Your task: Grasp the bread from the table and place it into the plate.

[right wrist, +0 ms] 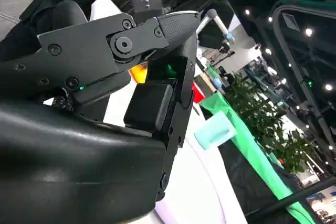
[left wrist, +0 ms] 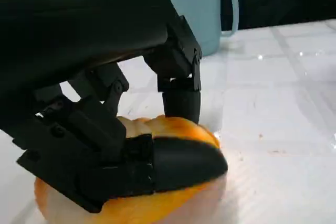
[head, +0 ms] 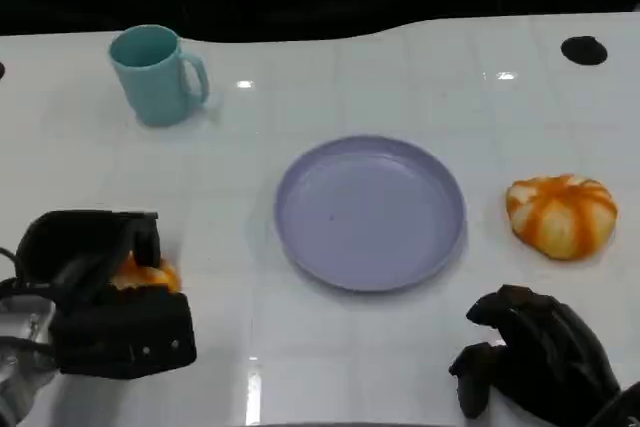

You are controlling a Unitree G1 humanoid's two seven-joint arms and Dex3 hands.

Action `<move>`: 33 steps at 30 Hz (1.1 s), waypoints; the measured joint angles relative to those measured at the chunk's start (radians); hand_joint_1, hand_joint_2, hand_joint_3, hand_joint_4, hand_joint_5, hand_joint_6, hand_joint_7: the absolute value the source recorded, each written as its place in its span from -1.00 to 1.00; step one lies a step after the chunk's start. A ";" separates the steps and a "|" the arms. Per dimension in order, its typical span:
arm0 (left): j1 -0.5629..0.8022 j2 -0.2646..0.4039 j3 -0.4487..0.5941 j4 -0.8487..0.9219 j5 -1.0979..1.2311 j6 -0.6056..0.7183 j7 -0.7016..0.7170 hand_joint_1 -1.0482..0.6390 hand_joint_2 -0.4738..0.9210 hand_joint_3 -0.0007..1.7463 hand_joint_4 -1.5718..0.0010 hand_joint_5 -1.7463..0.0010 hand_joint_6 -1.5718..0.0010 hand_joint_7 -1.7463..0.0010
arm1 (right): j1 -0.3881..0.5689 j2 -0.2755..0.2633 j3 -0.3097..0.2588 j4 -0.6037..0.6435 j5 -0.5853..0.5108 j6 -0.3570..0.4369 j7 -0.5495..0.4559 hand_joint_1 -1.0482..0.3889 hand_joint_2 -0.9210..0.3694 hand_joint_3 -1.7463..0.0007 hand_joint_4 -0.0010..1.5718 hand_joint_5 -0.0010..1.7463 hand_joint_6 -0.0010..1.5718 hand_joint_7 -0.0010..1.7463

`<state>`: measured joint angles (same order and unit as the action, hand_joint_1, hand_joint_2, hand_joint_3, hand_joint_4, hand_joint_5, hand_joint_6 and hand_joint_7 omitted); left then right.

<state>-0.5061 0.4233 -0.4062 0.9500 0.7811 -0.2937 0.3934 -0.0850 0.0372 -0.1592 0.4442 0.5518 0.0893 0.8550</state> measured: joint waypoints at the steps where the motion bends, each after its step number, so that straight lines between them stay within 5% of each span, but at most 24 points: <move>1: -0.010 -0.006 -0.007 0.044 -0.001 -0.020 0.043 -1.00 0.21 1.00 -1.00 -0.98 -1.00 -0.75 | 0.000 0.000 0.000 0.000 0.000 0.000 0.000 -0.58 -0.98 0.99 0.93 -0.07 1.00 -0.59; 5: -0.034 -0.028 -0.029 0.155 -0.003 -0.073 0.185 -1.00 0.35 1.00 -1.00 -1.00 -1.00 -0.98 | 0.000 0.000 0.000 -0.001 0.000 0.000 -0.003 -0.59 -0.98 0.99 0.93 -0.07 1.00 -0.58; 15: -0.028 -0.040 -0.050 0.221 -0.030 -0.176 0.387 -1.00 0.55 1.00 -1.00 -1.00 -1.00 -1.00 | 0.000 0.000 0.000 -0.001 0.000 0.000 -0.003 -0.58 -0.98 0.99 0.92 -0.07 1.00 -0.60; 24: -0.009 -0.065 -0.001 0.221 -0.131 -0.333 0.392 -1.00 0.70 1.00 -1.00 -1.00 -1.00 -1.00 | 0.000 0.000 0.000 -0.003 0.000 0.000 -0.005 -0.55 -0.99 0.99 0.91 -0.06 1.00 -0.61; 33: -0.003 -0.111 0.063 0.167 -0.225 -0.416 0.308 -1.00 0.63 1.00 -1.00 -1.00 -1.00 -1.00 | 0.000 0.000 0.000 -0.002 0.000 -0.001 -0.002 -0.57 -0.99 0.99 0.91 -0.06 1.00 -0.62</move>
<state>-0.5086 0.3124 -0.3430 1.1175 0.5563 -0.7100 0.7010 -0.0848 0.0374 -0.1589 0.4420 0.5516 0.0882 0.8527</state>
